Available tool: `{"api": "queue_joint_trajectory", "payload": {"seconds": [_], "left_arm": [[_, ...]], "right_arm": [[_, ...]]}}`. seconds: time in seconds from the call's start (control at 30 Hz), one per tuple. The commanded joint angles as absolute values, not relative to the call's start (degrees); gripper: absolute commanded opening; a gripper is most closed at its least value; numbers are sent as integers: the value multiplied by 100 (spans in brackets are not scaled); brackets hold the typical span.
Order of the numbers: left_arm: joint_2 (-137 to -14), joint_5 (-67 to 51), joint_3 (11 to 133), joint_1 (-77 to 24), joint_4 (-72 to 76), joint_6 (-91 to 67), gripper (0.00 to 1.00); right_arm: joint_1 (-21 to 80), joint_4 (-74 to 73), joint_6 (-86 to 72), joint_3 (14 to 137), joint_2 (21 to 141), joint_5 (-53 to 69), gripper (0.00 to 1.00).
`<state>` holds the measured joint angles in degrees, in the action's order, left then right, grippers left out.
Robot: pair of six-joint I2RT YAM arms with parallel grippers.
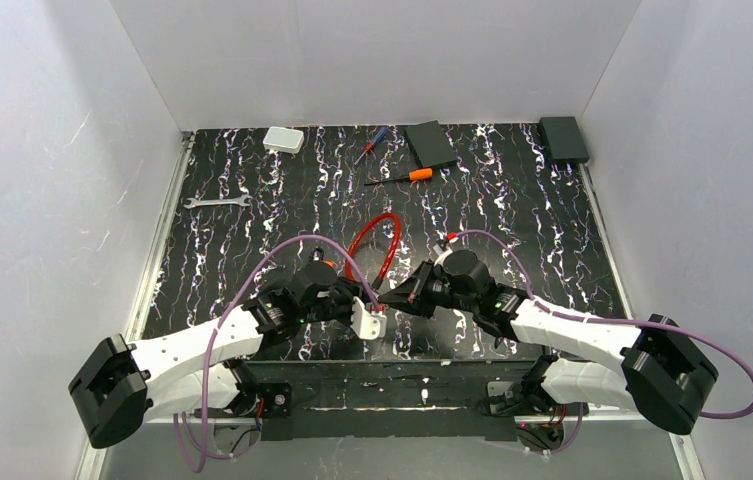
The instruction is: Unlock with the key
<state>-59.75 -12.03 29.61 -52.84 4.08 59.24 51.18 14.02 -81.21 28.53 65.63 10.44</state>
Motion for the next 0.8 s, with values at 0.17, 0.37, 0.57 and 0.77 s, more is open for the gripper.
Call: {"api": "queue_joint_trajectory", "payload": {"seconds": [0.17,0.37,0.57,0.77], "left_arm": [[-5752,-1443,3064,-5423,1449,5769,0],[-5723,-1300,3041,-5423,1595,5737,0],[-5734,-1133,3032,-5428,1709,5699,0],[-5761,-748,3057,-5423,2096,5429,0]], "right_arm": [[5063,1967,-8712,2771,6621,358,1],[5063,2178,-9289,2659,6511,50,1],[5071,2100,-9752,2719,6425,-325,1],[5181,2245,-10106,2885,6673,-385,1]]}}
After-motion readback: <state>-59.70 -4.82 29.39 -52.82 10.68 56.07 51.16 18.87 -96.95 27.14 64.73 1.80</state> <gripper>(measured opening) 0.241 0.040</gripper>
